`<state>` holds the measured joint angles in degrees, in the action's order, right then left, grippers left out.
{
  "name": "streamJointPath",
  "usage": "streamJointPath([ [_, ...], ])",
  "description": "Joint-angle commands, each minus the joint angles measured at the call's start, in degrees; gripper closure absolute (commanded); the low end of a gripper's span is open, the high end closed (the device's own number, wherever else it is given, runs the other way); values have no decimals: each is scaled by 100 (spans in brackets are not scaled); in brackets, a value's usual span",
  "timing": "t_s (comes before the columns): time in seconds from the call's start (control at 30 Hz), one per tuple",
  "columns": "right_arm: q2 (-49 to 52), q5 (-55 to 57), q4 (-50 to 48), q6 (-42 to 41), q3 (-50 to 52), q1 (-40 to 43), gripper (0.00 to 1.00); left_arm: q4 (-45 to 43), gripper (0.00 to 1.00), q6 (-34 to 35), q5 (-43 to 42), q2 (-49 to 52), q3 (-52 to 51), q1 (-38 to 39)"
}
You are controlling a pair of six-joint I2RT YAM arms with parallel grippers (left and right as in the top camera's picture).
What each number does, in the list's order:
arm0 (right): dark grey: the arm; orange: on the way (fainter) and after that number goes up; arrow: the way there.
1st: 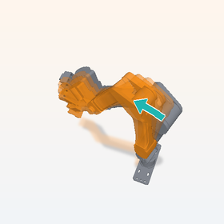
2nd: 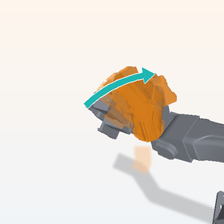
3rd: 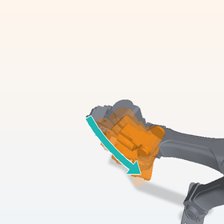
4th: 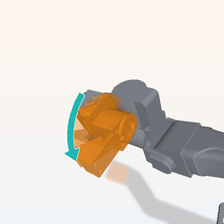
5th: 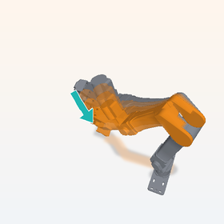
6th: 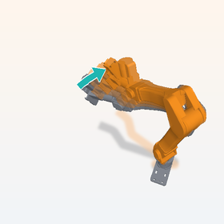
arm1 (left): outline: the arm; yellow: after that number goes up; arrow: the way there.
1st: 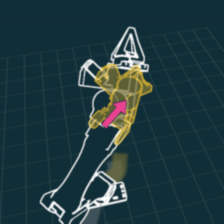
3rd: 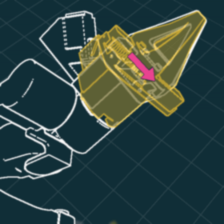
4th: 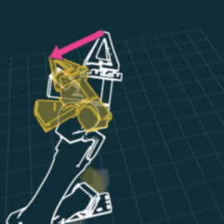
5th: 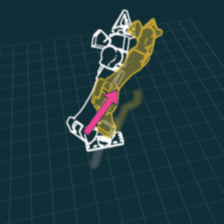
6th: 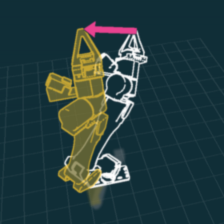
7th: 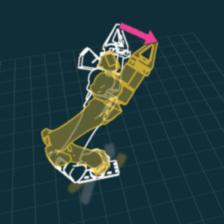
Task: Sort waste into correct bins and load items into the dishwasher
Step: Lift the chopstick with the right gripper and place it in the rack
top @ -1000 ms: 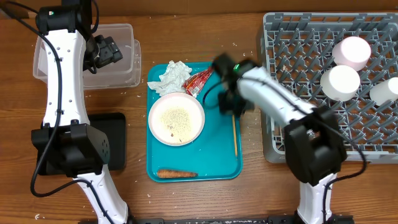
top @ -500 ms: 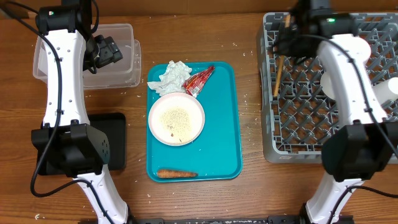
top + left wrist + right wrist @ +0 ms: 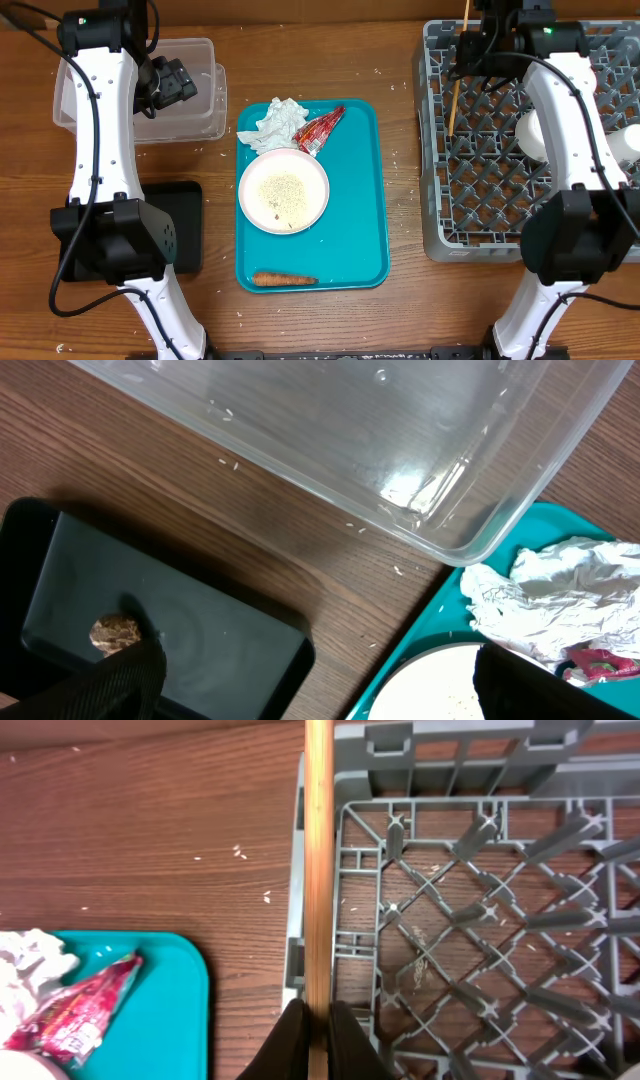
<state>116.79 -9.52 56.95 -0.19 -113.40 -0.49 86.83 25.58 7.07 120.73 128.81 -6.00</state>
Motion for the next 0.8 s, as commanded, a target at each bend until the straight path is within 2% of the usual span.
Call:
streamJointPath([
  [0.0, 197, 190, -28, 44, -98, -13, 93, -9, 0, 79, -7, 26, 57, 42],
  [0.2, 304, 258, -13, 68, -98, -13, 91, -9, 0, 79, -7, 26, 57, 33],
  [0.27, 304, 247, -11, 66, -98, -31, 73, -9, 0, 79, -7, 26, 57, 35],
  [0.33, 304, 236, 15, 63, -98, -35, 63, -9, 0, 79, -7, 26, 57, 35],
  [0.4, 304, 236, 59, 61, -98, -42, 59, -9, 0, 79, -7, 26, 57, 35],
  [0.77, 33, 179, 343, -153, -101, -177, 58, -9, 0, 79, -7, 26, 57, 39],
])
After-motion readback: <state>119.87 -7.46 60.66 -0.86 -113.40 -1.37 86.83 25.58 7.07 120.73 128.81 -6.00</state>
